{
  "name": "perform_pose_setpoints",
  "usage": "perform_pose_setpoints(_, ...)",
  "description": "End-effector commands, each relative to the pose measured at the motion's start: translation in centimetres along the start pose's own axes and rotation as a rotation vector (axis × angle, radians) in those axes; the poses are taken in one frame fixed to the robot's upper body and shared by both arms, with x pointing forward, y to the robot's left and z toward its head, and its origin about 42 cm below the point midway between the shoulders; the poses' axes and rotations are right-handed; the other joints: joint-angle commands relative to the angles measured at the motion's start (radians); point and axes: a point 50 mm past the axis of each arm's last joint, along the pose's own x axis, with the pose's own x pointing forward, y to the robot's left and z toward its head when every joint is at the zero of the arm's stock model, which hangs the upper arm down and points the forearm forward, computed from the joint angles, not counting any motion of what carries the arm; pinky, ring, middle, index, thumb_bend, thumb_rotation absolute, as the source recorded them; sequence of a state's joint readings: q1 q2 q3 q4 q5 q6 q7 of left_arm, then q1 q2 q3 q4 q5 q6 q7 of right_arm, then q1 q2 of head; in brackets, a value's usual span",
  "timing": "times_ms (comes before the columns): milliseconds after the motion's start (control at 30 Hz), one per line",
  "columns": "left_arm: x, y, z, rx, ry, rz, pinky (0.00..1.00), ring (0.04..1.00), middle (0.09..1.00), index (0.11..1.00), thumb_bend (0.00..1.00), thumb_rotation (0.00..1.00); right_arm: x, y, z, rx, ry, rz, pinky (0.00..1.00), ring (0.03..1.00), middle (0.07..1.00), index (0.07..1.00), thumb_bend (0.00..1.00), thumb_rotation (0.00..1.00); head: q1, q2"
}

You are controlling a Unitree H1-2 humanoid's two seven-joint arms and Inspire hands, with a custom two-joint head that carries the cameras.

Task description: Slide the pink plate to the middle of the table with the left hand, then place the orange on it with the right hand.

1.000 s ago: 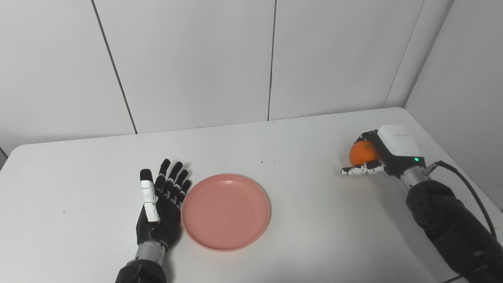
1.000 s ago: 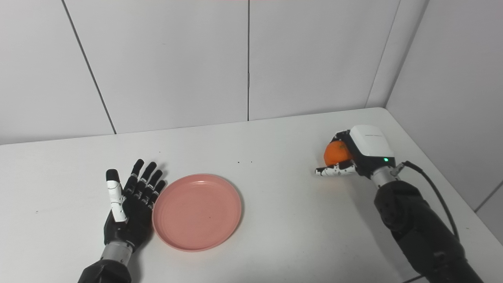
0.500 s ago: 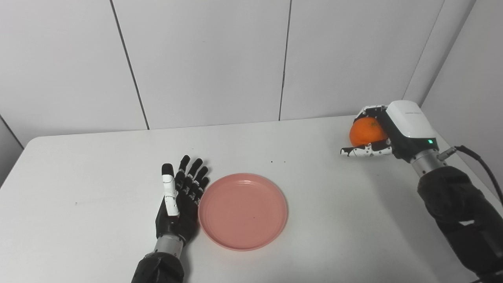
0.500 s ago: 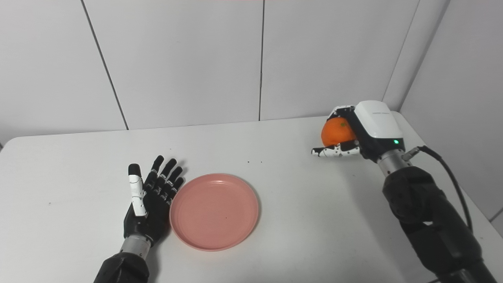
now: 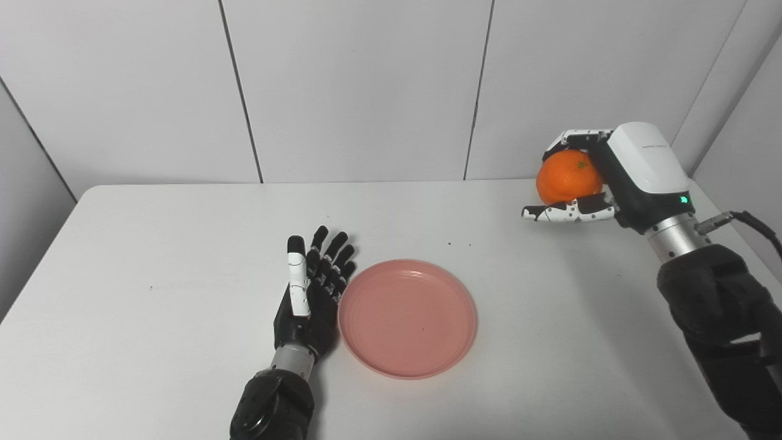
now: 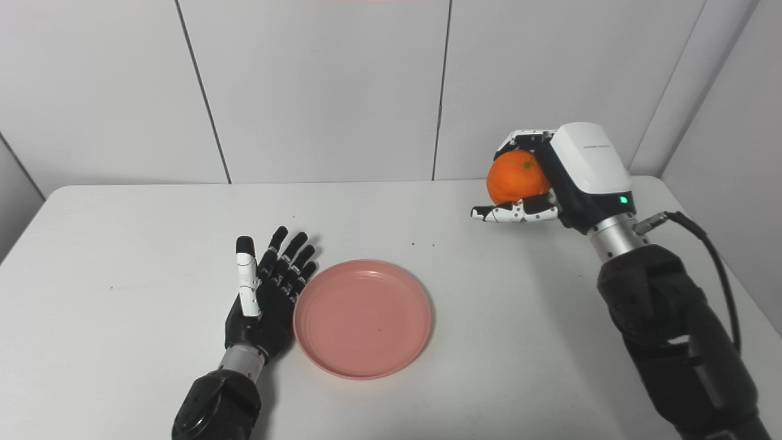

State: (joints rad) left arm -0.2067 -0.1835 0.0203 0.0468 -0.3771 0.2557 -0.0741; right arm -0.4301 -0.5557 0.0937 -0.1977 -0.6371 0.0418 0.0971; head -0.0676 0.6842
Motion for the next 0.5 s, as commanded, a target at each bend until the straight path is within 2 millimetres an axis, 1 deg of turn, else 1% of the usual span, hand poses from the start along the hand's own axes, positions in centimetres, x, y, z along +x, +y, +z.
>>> perform_pose_setpoints(0,-0.3,-0.1,-1.7,-0.012,0.057,0.039,1.00,0.956,0.939,1.000,0.86,0.89,1.2,-2.4,1.7,-0.015,-0.095,-0.074,0.10,0.146,0.216,0.257,0.65,0.34,0.005,-0.001)
perform_pose_setpoints(133,-0.2,-0.2,-1.8,-0.011,0.056,0.040,1.00,0.951,0.939,1.000,0.86,0.89,1.6,-2.4,3.5,-0.008,-0.134,-0.074,0.10,0.142,0.211,0.249,0.66,0.33,0.012,0.001)
perform_pose_setpoints(233,-0.2,-0.3,-1.8,-0.015,0.056,0.042,1.00,0.951,0.940,1.000,0.87,0.88,1.9,-2.2,4.7,0.009,-0.167,-0.074,0.09,0.137,0.205,0.242,0.69,0.37,0.013,0.001)
perform_pose_setpoints(333,-0.2,-0.3,-1.8,-0.014,0.055,0.040,1.00,0.948,0.939,1.000,0.88,0.88,2.3,-1.9,6.0,0.015,-0.207,-0.065,0.10,0.149,0.219,0.252,0.69,0.40,0.016,0.002)
perform_pose_setpoints(400,-0.2,-0.2,-1.8,-0.012,0.055,0.038,1.00,0.950,0.941,1.000,0.88,0.88,2.4,-1.7,6.8,0.022,-0.228,-0.058,0.11,0.156,0.225,0.256,0.69,0.40,0.016,0.002)
perform_pose_setpoints(467,-0.2,-0.2,-1.8,-0.009,0.056,0.039,1.00,0.952,0.945,1.000,0.87,0.88,2.4,-1.3,7.8,0.026,-0.251,-0.055,0.11,0.161,0.232,0.263,0.69,0.36,0.016,0.002)
